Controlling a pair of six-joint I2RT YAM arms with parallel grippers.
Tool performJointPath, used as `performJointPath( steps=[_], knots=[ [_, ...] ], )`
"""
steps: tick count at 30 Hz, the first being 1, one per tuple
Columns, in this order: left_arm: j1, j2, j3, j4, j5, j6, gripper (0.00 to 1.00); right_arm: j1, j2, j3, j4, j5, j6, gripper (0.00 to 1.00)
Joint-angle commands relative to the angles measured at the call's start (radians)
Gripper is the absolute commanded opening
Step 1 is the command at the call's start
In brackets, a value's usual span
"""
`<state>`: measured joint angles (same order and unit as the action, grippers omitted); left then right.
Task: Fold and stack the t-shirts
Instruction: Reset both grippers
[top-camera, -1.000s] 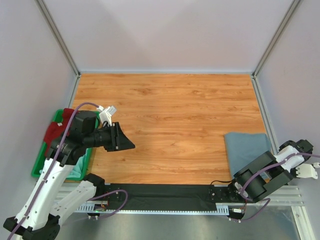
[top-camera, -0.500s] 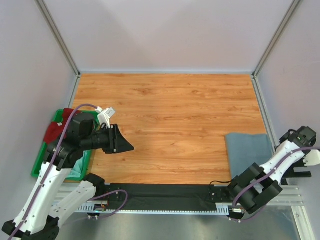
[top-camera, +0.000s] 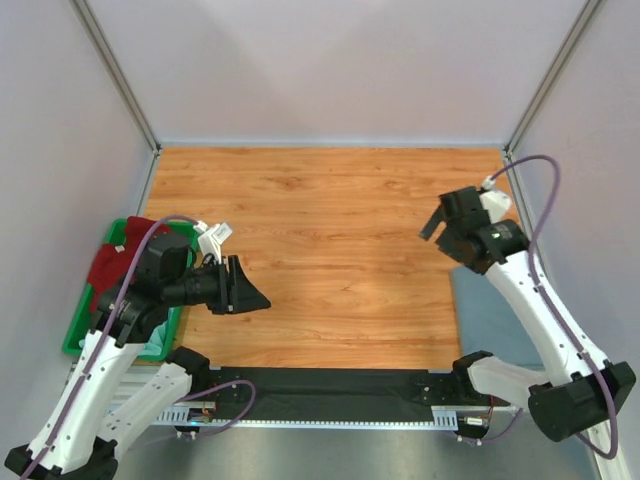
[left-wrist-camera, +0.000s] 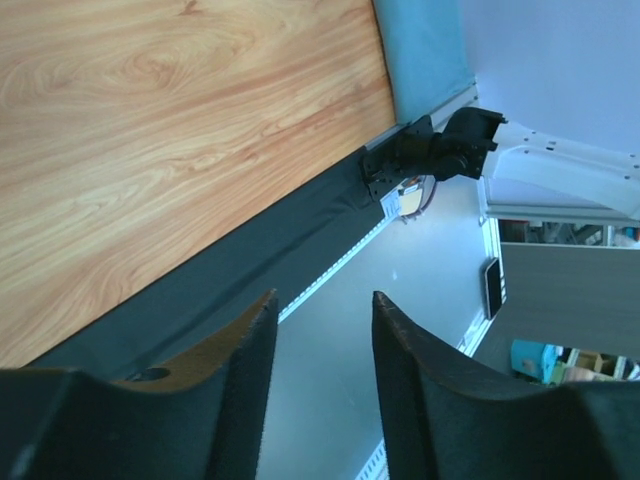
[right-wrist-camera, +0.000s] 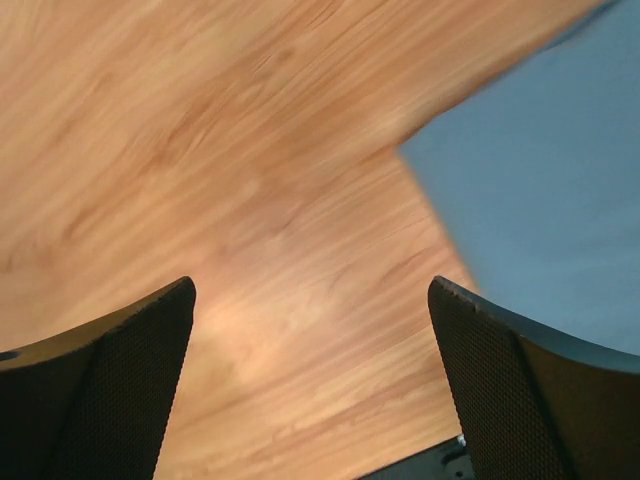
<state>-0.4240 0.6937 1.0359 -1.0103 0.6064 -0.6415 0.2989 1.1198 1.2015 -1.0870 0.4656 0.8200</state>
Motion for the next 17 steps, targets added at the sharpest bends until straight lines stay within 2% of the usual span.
performJointPath(
  steps=[1,3,4,8,13,17],
  knots=[
    [-0.002,-0.045,-0.101,0.022,0.029,-0.026,0.52,0.164,0.011,-0.072,0.06,-0.14,0.097,1.0],
    [-0.002,-0.1,-0.166,0.084,0.033,-0.076,0.55,0.256,-0.009,-0.186,0.154,-0.255,0.132,1.0],
    [-0.002,-0.12,-0.227,0.125,0.024,-0.095,0.58,0.316,-0.05,-0.221,0.198,-0.266,0.143,1.0],
    [-0.002,-0.204,-0.367,0.251,0.024,-0.219,0.63,0.41,-0.219,-0.446,0.344,-0.334,0.197,1.0],
    [-0.002,-0.345,-0.574,0.429,0.018,-0.378,0.65,0.41,-0.472,-0.678,0.436,-0.452,0.202,1.0],
    [-0.002,-0.551,-0.658,0.426,-0.063,-0.46,0.66,0.411,-0.72,-0.842,0.53,-0.554,0.211,1.0]
  ],
)
